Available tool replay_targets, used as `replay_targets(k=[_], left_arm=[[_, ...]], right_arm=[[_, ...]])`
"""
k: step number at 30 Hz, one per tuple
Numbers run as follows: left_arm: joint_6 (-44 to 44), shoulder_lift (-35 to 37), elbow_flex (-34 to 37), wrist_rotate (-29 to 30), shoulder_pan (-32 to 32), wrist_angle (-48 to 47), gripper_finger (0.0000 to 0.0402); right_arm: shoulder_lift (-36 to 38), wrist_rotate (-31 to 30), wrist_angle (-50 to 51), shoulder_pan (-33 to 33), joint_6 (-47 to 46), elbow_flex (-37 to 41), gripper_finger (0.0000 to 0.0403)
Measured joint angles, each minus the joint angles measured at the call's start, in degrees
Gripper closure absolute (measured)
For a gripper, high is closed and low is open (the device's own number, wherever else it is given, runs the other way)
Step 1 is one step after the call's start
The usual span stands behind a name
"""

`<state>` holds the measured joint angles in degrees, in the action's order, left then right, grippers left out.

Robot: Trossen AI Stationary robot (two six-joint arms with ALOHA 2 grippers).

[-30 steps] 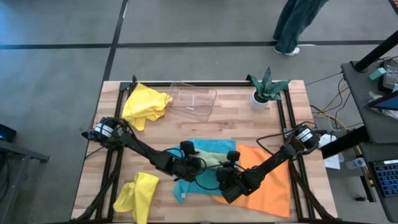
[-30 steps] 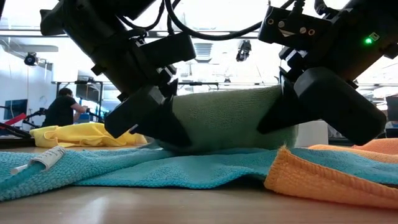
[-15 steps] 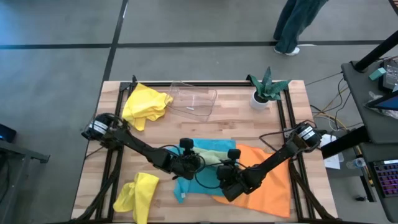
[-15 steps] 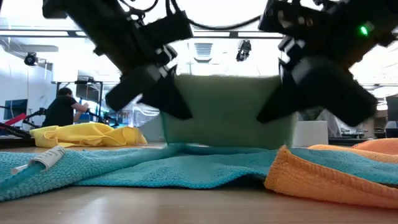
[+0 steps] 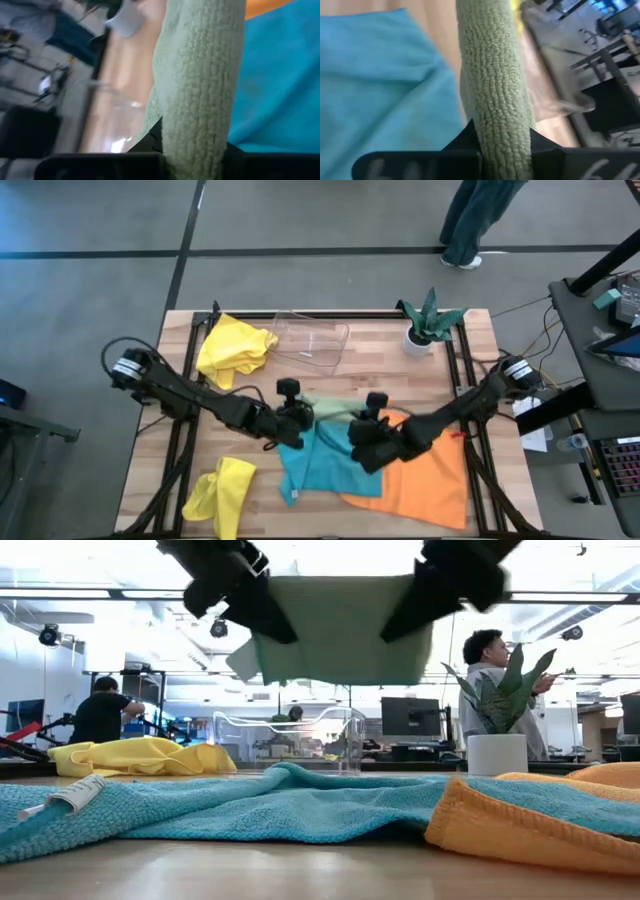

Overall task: Fold microfiber towels
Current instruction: Put the green folded towel into the transparent bin

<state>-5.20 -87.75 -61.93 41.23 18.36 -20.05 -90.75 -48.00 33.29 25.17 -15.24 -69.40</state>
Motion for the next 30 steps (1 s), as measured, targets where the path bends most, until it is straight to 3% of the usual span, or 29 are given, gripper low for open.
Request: replay_targets(k=[7, 14, 18, 24, 30], left_arm=[[-13.3, 3.5, 0.0, 1.6, -9.0, -4.0, 0.0395], [-25.4, 3.7, 0.0, 1.1, -21.8, -3.4, 0.0395], [-31.8, 3.7, 0.1, -1.1, -29.3, -1.4, 0.0395], [-38.7, 3.6, 0.8, -8.9, -38.8, 3.3, 0.0396], [-39.3, 3.5, 2.8, -15.7, -42.3, 7.2, 0.0396]], right_arm=[[3.8, 2.1, -6.7, -11.2, 17.8, -0.4, 0.0385], [3.9, 11.6, -15.1, -25.6, 31.7, -0.4, 0.0385], [1.9, 20.8, -19.5, -34.0, 35.1, -0.5, 0.0385], [-2.0, 30.5, -26.2, -42.3, 36.8, -0.6, 0.0385], [-5.6, 33.5, -25.9, -44.3, 36.9, -0.7, 0.0385]])
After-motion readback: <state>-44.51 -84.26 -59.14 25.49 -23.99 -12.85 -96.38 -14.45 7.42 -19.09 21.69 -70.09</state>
